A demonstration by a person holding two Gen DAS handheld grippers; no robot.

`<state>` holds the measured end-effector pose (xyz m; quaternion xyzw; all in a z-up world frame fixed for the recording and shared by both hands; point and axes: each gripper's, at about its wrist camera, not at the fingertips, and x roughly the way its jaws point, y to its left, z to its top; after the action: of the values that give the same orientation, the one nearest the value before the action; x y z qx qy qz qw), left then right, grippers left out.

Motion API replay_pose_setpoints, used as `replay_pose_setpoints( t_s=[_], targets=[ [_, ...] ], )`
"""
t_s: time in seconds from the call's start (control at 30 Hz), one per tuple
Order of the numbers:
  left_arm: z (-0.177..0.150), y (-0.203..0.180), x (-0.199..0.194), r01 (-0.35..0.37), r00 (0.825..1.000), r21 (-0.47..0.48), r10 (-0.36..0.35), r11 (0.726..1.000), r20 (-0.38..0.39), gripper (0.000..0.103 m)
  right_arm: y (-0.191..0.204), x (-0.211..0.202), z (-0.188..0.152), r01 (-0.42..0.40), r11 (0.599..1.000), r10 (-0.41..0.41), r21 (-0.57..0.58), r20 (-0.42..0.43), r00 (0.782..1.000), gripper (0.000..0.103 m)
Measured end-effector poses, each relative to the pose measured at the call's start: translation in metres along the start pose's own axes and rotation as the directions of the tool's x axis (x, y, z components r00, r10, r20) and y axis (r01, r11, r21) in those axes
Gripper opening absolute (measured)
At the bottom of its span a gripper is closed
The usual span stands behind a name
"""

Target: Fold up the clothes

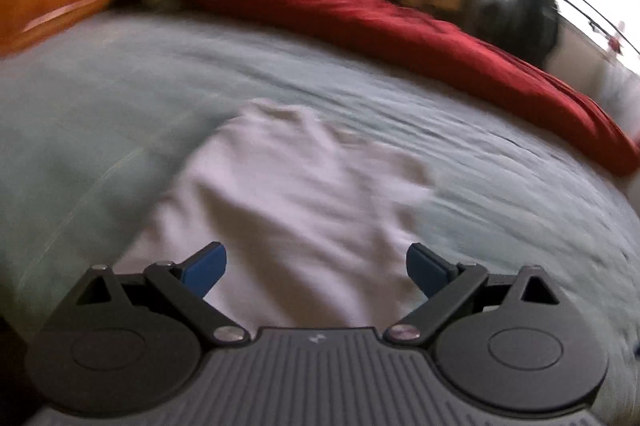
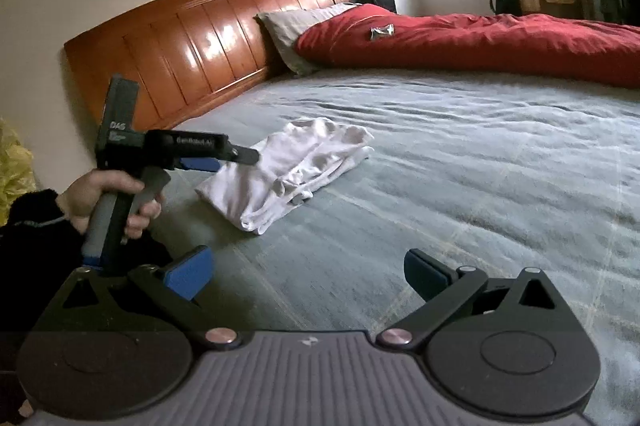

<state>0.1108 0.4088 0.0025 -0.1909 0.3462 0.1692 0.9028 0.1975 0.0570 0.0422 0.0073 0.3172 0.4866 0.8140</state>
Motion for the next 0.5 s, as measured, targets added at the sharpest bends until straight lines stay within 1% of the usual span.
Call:
replay_pose_setpoints(
  t_s=[0.13, 0.2, 0.3, 0.4, 0.5],
  targets=[
    [-0.003, 0.028, 0.022, -0.037, 0.998, -0.060, 0.034, 0.997, -0.058, 0.096, 0.003, 0.005, 0.000, 0.001, 1.000, -0.002, -0.015, -0.018, 1.000, 0.103],
    [-0.009, 0.034, 0.024, -0.044, 0.997, -0.062, 0.039, 0.997, -0.071, 0.096, 0.004, 0.007, 0.000, 0.006, 1.000, -0.007, -0.025, -0.025, 1.000, 0.103],
    [-0.014, 0.032, 0.019, -0.059, 0.997, -0.039, 0.057, 0.998, -0.051, 0.096, 0.004, 0.010, -0.002, 0.016, 0.999, -0.017, -0.033, -0.031, 0.999, 0.103],
    [-0.015, 0.017, 0.004, -0.091, 0.996, 0.039, 0.091, 0.995, -0.004, 0.096, 0.004, 0.013, -0.002, 0.019, 0.999, -0.021, -0.030, -0.040, 0.999, 0.103],
    [-0.020, -0.001, -0.015, -0.095, 0.995, 0.105, 0.091, 0.990, 0.044, 0.096, 0.005, 0.015, -0.003, 0.025, 0.999, -0.027, -0.028, -0.053, 0.998, 0.103]
  ],
)
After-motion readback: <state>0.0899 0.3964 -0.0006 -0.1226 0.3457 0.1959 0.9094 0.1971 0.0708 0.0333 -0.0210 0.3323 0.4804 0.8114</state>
